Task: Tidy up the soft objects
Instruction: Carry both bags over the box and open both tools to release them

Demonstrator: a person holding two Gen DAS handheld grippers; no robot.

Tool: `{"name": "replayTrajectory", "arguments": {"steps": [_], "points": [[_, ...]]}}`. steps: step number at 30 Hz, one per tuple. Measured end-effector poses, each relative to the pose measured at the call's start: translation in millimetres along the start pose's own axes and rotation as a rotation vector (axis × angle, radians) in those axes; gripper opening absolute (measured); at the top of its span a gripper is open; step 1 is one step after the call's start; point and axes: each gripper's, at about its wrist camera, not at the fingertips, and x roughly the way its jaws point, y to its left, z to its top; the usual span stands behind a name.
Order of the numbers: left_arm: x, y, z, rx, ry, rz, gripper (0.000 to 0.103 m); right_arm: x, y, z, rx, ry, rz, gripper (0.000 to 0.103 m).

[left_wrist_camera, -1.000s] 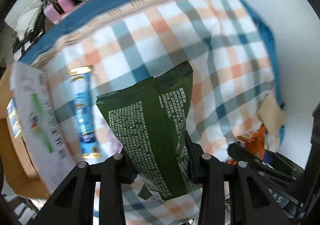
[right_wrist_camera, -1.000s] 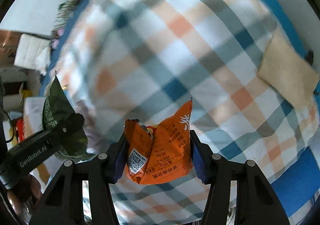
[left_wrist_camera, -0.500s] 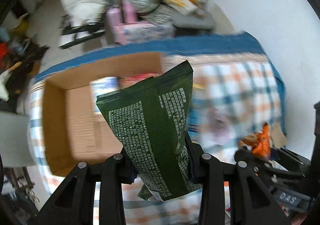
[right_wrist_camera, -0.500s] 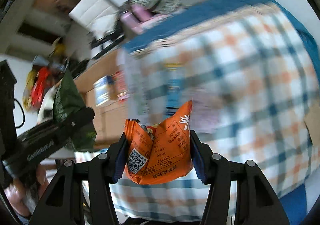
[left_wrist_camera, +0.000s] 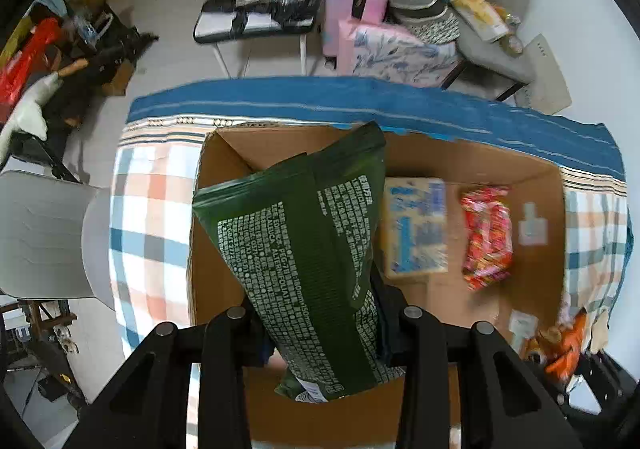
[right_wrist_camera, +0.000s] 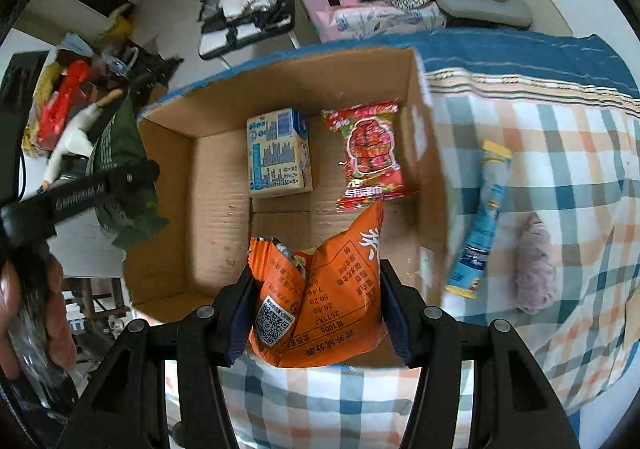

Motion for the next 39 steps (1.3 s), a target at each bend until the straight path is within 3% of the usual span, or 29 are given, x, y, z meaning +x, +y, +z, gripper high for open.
{"name": "replayTrajectory", "arguments": {"steps": [8,15,17,18,20,23,39], "points": [[37.8,-2.7,21.9,0.003,0.085,-0.012,0.035,39.0,8.3,14.5,0.017,0.065,-0.048,0.062],[42.5,-7.1,25.6,0.016,0.088,-0.010,0.039,53.4,1.5,18.5,0.030,0.092,-0.082,0.073],[41.3,-6.1,27.2,0.012,0.091,-0.008,0.051,53.4,0.9,18.9,0.030,0.091,-0.081,0.086],[40.5,-5.7,28.3,0.013,0.087,-0.006,0.056,53.0,0.9,19.0,0.029,0.088,-0.085,0.088],[33.6,-5.9,27.4,0.026,0.062,0.011,0.077,51.1,1.4,19.3,0.026,0.080,-0.093,0.091],[23.0,-5.9,21.8,0.043,0.034,0.029,0.092,48.2,1.4,18.9,0.028,0.073,-0.103,0.101],[-57.1,-2.9,-78.3,0.010,-0.138,0.017,0.095,6.7,17.0,-17.6,-0.090,-0.038,-0.198,0.103]]}}
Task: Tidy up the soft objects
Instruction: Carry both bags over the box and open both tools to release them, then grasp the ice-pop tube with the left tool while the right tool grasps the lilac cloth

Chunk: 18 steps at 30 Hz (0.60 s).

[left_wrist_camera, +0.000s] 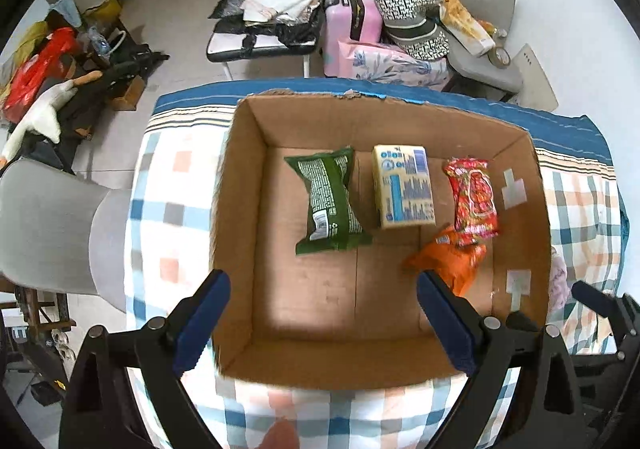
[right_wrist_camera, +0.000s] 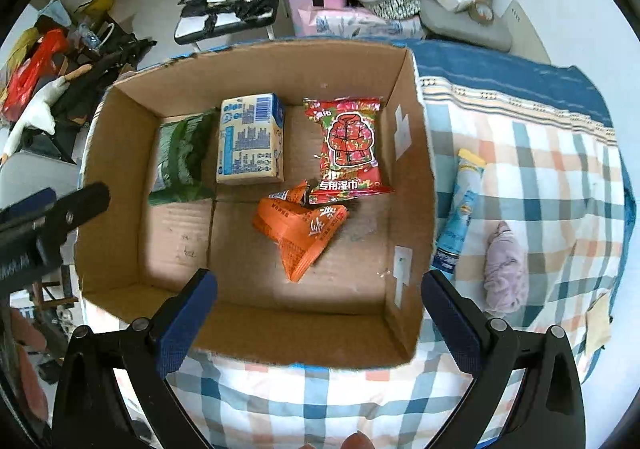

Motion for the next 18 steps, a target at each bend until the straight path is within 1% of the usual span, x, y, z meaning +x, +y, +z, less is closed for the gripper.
{"name": "replayTrajectory", "arguments": {"steps": [4,7,11,14,16,18], "points": [[-21.9,-2.0,-20.7,-0.009,-0.040,0.019,0.095,-22.3,2.1,-16.5,-0.020,-0.045,0.007,0.103],[-36.8,-6.6,-30.4,-0.008,-0.065,0.028,0.095,-40.0,2.4,-27.0,-0.035,-0.080,0.018,0.103],[-55.9,-13.7,-41.8,-0.017,-0.091,0.023,0.095,-61.1,-1.4,-38.1,-0.042,-0.114,0.047,0.103],[-67.4,-22.7,-42.9,-0.018,-0.113,0.019,0.095,-76.3,-11.1,-44.7,-0.028,-0.138,0.072,0.103],[-76.9,-36.9,-39.5,-0.005,-0.133,0.006,0.095,-84.7,-20.7,-49.2,-0.012,-0.155,0.084,0.103],[-83.3,-54.2,-34.9,0.026,-0.151,0.008,0.095,-94.5,-36.5,-54.5,0.019,-0.193,0.109,0.103]]}}
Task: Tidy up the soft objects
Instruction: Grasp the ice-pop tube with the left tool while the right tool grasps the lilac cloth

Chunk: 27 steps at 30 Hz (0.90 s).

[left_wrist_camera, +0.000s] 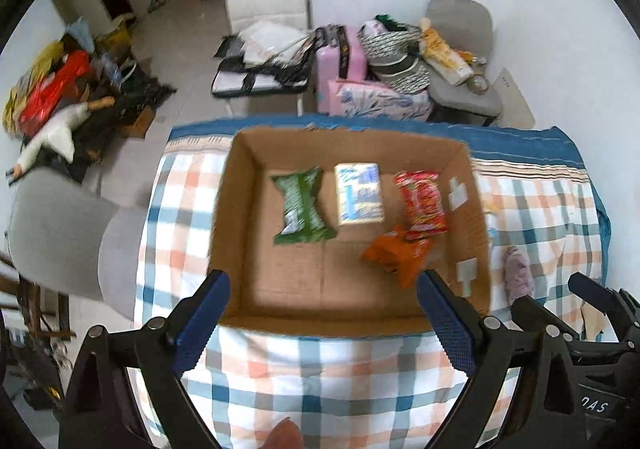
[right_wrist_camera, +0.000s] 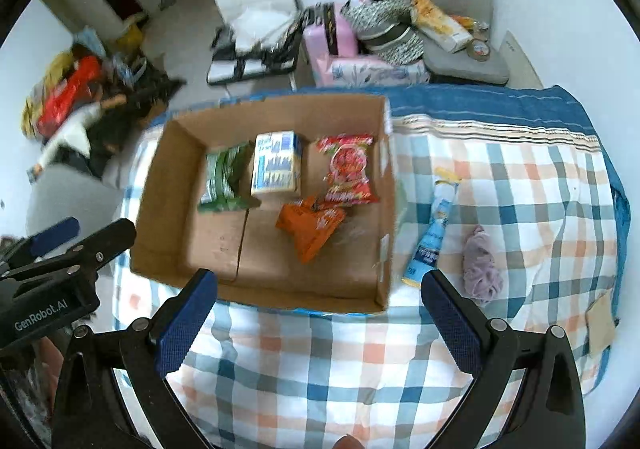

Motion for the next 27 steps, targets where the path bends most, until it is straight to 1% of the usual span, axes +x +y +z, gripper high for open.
{"name": "replayTrajectory", "arguments": {"steps": [2,3,4,6,8,10,11,13,14,15,16,17,18,21,23,25,27], "points": [[-4.7,-20.3,7.2,0.031,-0.018,-0.008,0.095,-10.8,-21.9,-3.6,0.047,-0.031,0.009,0.103],[-5.7,-38.0,14.6,0.058,-0.025,-0.017,0.095,-15.4,-33.5,-5.5,0.072,-0.047,0.015,0.103],[-5.2,-47.6,18.8,0.074,-0.028,-0.021,0.095,-19.6,-50.5,-7.7,0.105,-0.065,0.014,0.103],[0.8,-83.1,32.5,0.128,-0.028,-0.032,0.095,-20.7,-78.5,-11.1,0.156,-0.066,-0.004,0.103],[11.8,-118.7,43.7,0.184,-0.010,-0.044,0.095,-15.8,-114.7,-14.6,0.230,-0.044,-0.018,0.103],[33.5,-165.3,57.2,0.254,0.036,-0.065,0.095,-4.1,-154.6,-19.0,0.316,0.000,-0.011,0.103],[45.4,-184.0,62.5,0.280,0.058,-0.055,0.095,1.4,-169.2,-19.8,0.348,0.013,-0.007,0.103],[73.0,-218.7,72.4,0.320,0.126,-0.068,0.095,17.3,-202.5,-24.5,0.414,0.048,-0.008,0.103],[81.8,-230.0,74.1,0.331,0.147,-0.064,0.095,25.2,-213.4,-26.3,0.431,0.060,-0.007,0.103],[103.0,-249.1,78.3,0.348,0.200,-0.071,0.095,35.7,-226.1,-29.0,0.458,0.078,0.001,0.103],[119.2,-262.0,79.9,0.357,0.242,-0.058,0.095,46.0,-236.4,-31.3,0.477,0.093,0.014,0.103],[129.1,-270.3,78.8,0.364,0.269,-0.052,0.095,54.5,-243.4,-34.2,0.492,0.104,0.024,0.103],[151.6,-283.1,78.3,0.376,0.332,-0.055,0.095,65.3,-251.1,-36.5,0.509,0.122,0.035,0.103],[190.9,-301.9,68.8,0.418,0.414,-0.012,0.090,93.1,-265.1,-42.3,0.540,0.168,0.060,0.103],[223.0,-309.3,59.6,0.434,0.489,0.025,0.075,109.8,-270.5,-45.7,0.556,0.195,0.080,0.102],[243.1,-312.0,52.7,0.436,0.538,0.039,0.072,126.4,-275.7,-49.1,0.572,0.213,0.110,0.101],[261.8,-315.9,44.8,0.440,0.581,0.043,0.070,139.7,-276.1,-51.2,0.584,0.238,0.132,0.094]]}}
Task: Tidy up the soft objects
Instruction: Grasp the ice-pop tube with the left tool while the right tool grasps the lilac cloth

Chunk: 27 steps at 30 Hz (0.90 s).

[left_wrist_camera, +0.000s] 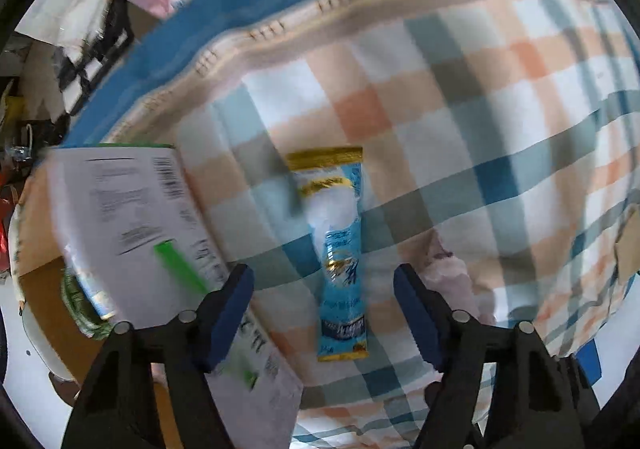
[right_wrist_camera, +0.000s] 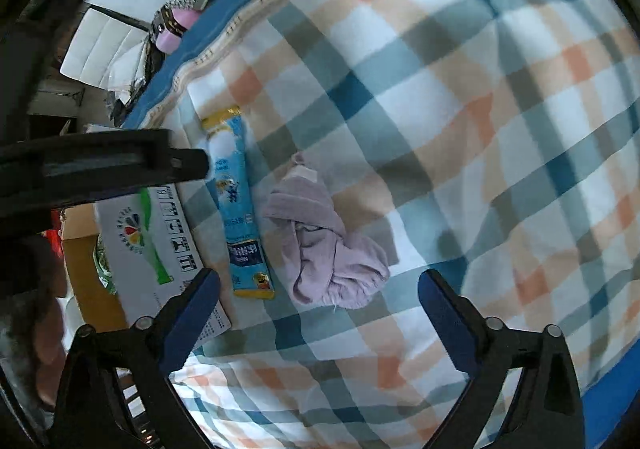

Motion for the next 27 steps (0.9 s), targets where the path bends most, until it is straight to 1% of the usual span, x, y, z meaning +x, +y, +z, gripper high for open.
{"name": "replayTrajectory", "arguments": {"steps": [1,3,4,5,6,7,8,10,11,13,14,16,18,19,20,21,22,23,25,27], "points": [[8.2,-2.4,2.2,0.002,0.019,-0.004,0.070,7.1,-1.4,2.2,0.004,0.014,0.010,0.089],[23.1,-7.0,5.8,0.011,0.049,0.012,0.070,20.4,-2.8,5.0,0.005,0.036,0.016,0.087],[30.6,-8.1,6.4,0.012,0.060,0.029,0.070,27.1,-3.4,6.9,0.005,0.043,0.014,0.081],[35.3,-8.5,7.2,0.013,0.066,0.032,0.063,32.7,-3.6,8.7,0.003,0.051,0.010,0.071],[42.3,-8.0,6.4,0.010,0.082,0.019,0.053,38.3,-3.9,9.7,-0.002,0.063,-0.007,0.064],[47.1,-7.0,4.8,0.001,0.099,0.015,0.037,42.5,-5.0,9.7,-0.006,0.072,-0.023,0.053],[50.5,-6.0,2.1,-0.011,0.108,-0.010,0.030,44.0,-6.4,9.7,-0.003,0.079,-0.017,0.046],[50.8,-7.9,-3.4,-0.020,0.100,-0.045,0.022,40.0,-13.5,6.0,0.015,0.086,-0.009,0.037],[49.7,-9.6,-6.1,-0.016,0.094,-0.051,0.022,36.4,-17.4,3.9,0.017,0.084,-0.012,0.035],[47.4,-22.1,-16.2,0.009,0.095,-0.119,0.021,27.6,-28.2,-1.7,0.022,0.085,-0.038,0.035],[46.5,-29.3,-21.3,0.024,0.093,-0.135,0.021,24.1,-33.7,-3.5,0.023,0.088,-0.047,0.035],[45.7,-43.9,-29.6,0.067,0.084,-0.151,0.021,17.7,-44.9,-8.7,0.026,0.094,-0.065,0.035],[48.1,-52.1,-34.8,0.097,0.085,-0.144,0.023,15.2,-50.7,-11.6,0.014,0.100,-0.078,0.036],[49.6,-53.3,-37.8,0.098,0.085,-0.132,0.024,15.4,-53.6,-12.6,0.010,0.104,-0.081,0.040],[50.2,-54.5,-38.9,0.096,0.085,-0.129,0.027,15.2,-56.1,-12.8,0.012,0.103,-0.077,0.052],[51.5,-53.2,-42.8,0.089,0.083,-0.131,0.029,14.1,-58.6,-12.5,0.021,0.087,-0.065,0.058],[52.5,-52.0,-46.3,0.086,0.082,-0.131,0.033,12.9,-60.4,-12.3,0.031,0.066,-0.055,0.070],[54.4,-49.4,-51.7,0.086,0.084,-0.133,0.036,13.4,-61.1,-9.5,0.037,0.051,-0.050,0.077],[60.2,-47.6,-60.1,0.079,0.093,-0.136,0.039,14.5,-60.5,-6.8,0.030,0.044,-0.039,0.080],[62.4,-48.1,-67.0,0.081,0.087,-0.137,0.041,21.8,-55.7,-4.8,0.013,0.068,-0.029,0.080]]}}
